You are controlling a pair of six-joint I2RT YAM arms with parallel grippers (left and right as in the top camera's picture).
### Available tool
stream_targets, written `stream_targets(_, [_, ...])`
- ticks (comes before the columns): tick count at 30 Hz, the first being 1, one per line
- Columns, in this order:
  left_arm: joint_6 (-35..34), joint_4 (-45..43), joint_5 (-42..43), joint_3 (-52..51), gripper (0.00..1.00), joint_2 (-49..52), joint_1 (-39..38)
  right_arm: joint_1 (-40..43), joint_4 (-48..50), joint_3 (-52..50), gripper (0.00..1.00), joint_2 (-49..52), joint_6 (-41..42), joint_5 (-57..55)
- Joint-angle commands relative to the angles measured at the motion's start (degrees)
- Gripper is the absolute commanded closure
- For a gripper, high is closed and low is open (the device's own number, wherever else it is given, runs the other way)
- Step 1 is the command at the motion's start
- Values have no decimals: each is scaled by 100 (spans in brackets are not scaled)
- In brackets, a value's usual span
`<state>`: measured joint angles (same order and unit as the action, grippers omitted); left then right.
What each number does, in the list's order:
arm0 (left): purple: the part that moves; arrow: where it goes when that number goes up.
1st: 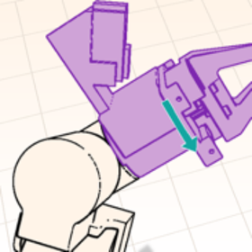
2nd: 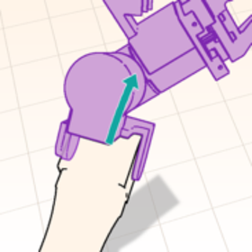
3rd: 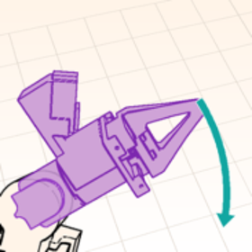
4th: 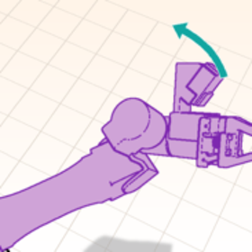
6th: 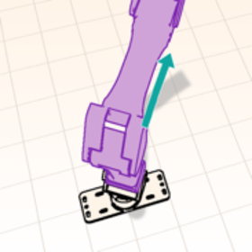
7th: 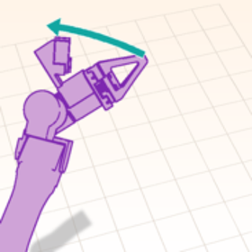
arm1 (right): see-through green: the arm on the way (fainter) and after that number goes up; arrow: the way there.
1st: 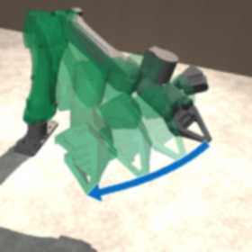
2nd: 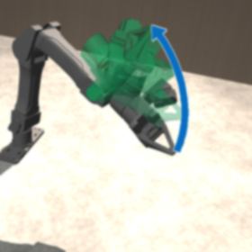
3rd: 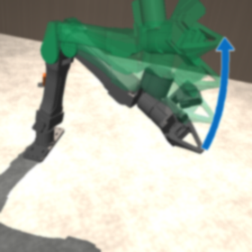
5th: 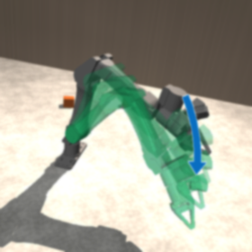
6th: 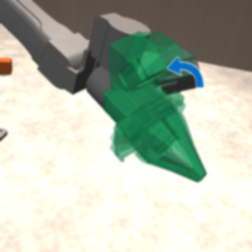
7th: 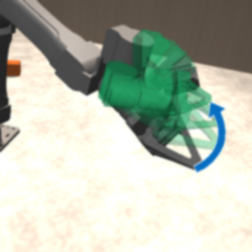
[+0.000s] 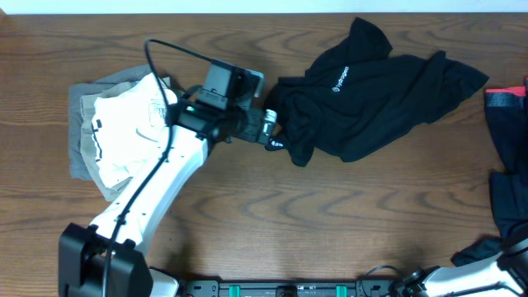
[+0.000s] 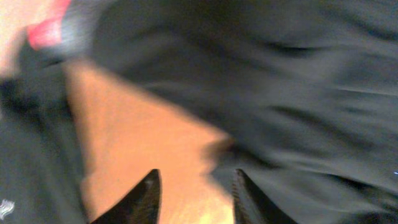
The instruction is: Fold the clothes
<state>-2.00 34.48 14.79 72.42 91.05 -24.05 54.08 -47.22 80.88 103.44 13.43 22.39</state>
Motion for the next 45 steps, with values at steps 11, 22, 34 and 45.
stream_targets(11, [479,-881,-992,94,1,1613,-776,-2321,-122,107,54,-337,-732,907])
stream_targets(22, [1056,-581,-1209,94,94,1912,-933,-2747,-190,107,53,-337,-732,498])
stream_targets(34, [-284,376,-3755,446,94,1067,-223,-2756,-107,-44,52,-334,-730,433])
stream_targets(45, [-623,262,-2994,914,94,800,240,-3484,931,-1255,42,-304,-664,319])
